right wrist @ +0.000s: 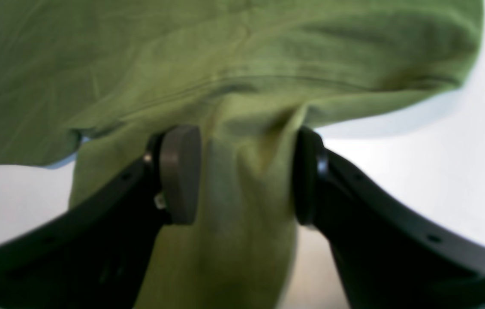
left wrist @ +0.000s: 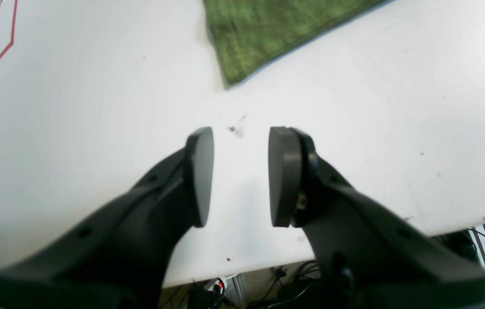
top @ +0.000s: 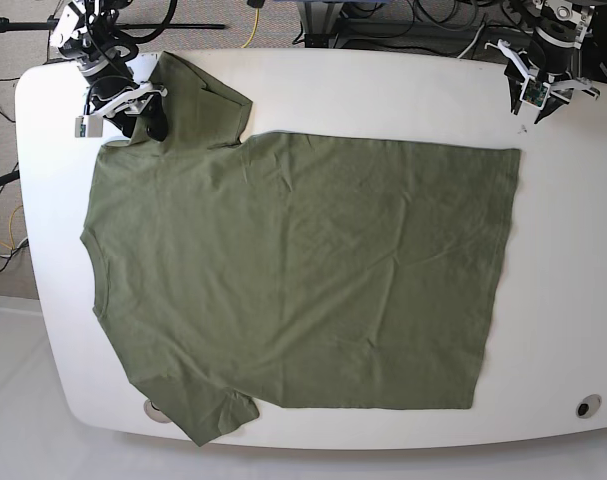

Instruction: Fold the T-shirt properly

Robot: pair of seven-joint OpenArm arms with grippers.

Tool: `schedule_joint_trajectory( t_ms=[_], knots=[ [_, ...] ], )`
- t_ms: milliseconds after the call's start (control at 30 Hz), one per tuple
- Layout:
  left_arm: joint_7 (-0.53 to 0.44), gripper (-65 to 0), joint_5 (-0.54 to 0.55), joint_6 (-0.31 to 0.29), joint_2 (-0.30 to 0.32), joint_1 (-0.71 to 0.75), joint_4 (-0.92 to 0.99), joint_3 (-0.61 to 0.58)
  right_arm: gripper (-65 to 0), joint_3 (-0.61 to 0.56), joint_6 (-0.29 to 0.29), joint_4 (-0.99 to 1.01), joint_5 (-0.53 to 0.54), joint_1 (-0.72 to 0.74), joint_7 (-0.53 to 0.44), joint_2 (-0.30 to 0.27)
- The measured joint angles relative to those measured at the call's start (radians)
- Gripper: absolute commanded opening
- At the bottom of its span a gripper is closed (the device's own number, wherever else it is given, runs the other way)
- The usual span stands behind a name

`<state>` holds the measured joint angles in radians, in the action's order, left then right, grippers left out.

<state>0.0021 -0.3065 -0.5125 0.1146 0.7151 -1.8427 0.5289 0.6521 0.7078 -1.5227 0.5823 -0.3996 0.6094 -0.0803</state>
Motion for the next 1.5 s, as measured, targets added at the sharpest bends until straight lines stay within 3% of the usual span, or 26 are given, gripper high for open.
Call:
schedule_joint_trajectory(
  t_ms=[233,367,900,1033,1133,1367,1500],
  knots=[
    [0.119,-46.0,0.103,0.004,-0.001,-0.002,0.006,0.039,-64.7,-0.008,0.003,0.013,0.017,0.003,0.034,-0.002],
    [0.172,-46.6,0.197,0.011,0.002,-0.006,0.007,0.063,-65.0,-0.019,0.003,0.013,0.018,0.003,0.045,-0.003],
    [0.195,-48.4,0.483,0.014,0.058,-0.041,0.036,0.102,-65.0,-0.038,0.007,0.013,0.007,0.011,0.050,-0.003],
    [0.233,-48.1,0.624,0.016,0.076,-0.060,0.061,0.132,-65.0,-0.038,0.008,0.008,-0.006,0.013,0.050,-0.005],
    [0.265,-45.5,0.725,0.019,0.087,-0.068,0.069,0.157,-65.0,-0.038,0.008,0.004,-0.013,0.014,0.056,-0.005],
    [0.446,-36.3,0.907,0.033,0.121,-0.114,0.075,0.163,-65.0,-0.030,0.008,0.005,-0.004,0.012,0.053,-0.002],
    [0.494,-34.5,0.941,0.019,0.140,-0.150,0.074,0.150,-65.0,-0.029,0.008,0.004,0.002,0.007,0.049,0.000]
  ],
)
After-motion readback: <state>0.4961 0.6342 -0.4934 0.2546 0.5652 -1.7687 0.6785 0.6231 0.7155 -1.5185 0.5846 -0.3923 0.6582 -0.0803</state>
